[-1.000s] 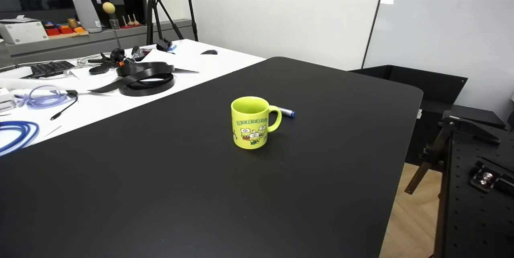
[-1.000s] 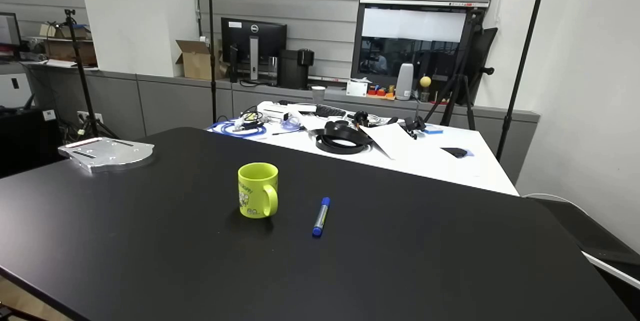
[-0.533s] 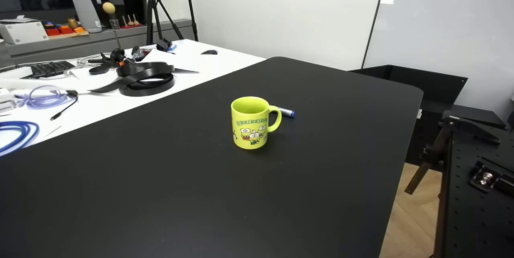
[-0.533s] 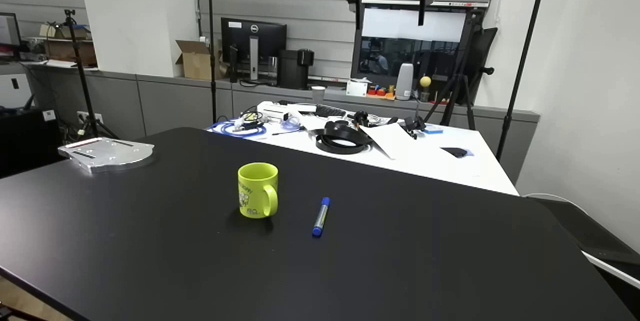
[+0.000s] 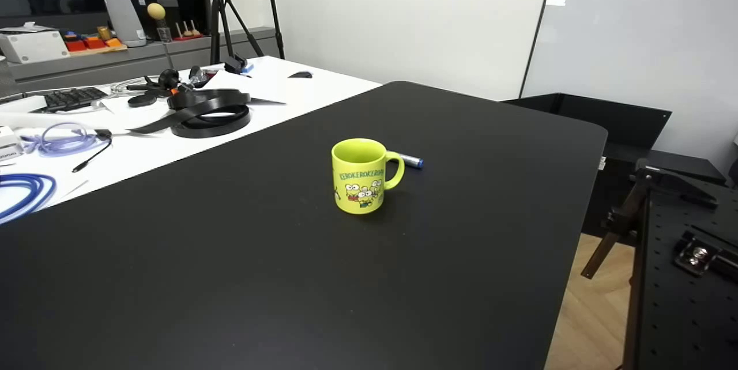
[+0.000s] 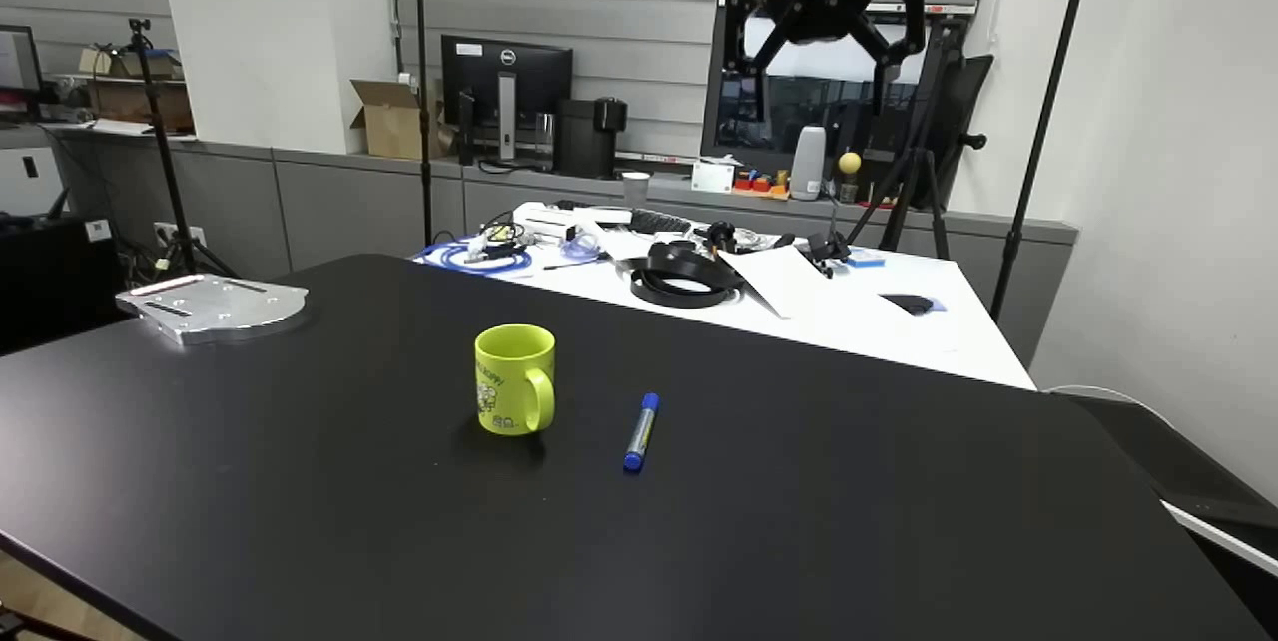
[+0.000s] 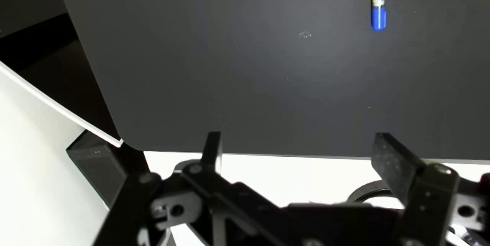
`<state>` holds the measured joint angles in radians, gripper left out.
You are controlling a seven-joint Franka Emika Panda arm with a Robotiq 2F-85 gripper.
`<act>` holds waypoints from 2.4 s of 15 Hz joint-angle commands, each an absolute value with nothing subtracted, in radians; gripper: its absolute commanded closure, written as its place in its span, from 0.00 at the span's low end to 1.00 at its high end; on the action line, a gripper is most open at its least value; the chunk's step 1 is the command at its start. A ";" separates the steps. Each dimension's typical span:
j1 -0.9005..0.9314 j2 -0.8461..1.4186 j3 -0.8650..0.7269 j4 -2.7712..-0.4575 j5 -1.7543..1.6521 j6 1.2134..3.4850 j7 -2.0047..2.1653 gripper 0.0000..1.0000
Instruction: Put the marker inside the cup
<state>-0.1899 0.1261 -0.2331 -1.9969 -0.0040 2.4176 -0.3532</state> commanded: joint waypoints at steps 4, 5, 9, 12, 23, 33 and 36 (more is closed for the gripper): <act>-0.214 0.302 -0.146 -1.946 0.098 2.439 -0.372 0.00; -0.215 0.316 -0.128 -1.956 0.106 2.439 -0.386 0.00; -0.208 0.365 -0.075 -1.987 0.089 2.453 -0.410 0.00; -0.208 0.374 -0.064 -1.989 0.076 2.454 -0.396 0.00; -0.202 0.560 -0.021 -1.913 0.058 2.471 -0.423 0.00; -0.174 0.750 -0.040 -1.813 -0.067 2.438 -0.367 0.00; -0.174 0.780 -0.041 -1.785 -0.081 2.420 -0.360 0.00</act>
<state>-0.1852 0.7428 -0.0284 -1.8474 -0.0545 2.4650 -0.4050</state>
